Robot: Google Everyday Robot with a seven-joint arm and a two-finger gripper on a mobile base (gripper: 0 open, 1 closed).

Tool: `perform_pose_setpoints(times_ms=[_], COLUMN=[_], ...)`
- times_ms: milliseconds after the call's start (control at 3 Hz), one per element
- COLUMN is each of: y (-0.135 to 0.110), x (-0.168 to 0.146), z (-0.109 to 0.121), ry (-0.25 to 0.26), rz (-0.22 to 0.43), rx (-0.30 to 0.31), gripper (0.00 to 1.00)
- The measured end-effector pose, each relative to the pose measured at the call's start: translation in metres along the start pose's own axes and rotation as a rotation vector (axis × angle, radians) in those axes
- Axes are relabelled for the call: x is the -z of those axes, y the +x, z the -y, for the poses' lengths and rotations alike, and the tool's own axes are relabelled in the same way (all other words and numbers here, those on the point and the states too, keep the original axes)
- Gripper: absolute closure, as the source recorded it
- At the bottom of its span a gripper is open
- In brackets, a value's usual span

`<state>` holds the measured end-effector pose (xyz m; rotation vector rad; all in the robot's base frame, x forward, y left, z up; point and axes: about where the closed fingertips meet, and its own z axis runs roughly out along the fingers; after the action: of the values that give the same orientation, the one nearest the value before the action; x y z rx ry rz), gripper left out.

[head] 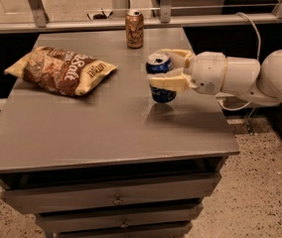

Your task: Place pepsi can upright

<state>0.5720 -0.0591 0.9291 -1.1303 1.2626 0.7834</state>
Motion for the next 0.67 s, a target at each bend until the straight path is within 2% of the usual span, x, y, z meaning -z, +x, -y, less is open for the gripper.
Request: perform_pose_setpoints(times_ms=[333,667], y=[0.010,0.022], x=[0.005,0.015], z=[0.004,0.009], ry=[-0.005,-0.005], rz=[0.014,0.058], rx=[-0.006,-0.037], gripper=[0.59,0.28])
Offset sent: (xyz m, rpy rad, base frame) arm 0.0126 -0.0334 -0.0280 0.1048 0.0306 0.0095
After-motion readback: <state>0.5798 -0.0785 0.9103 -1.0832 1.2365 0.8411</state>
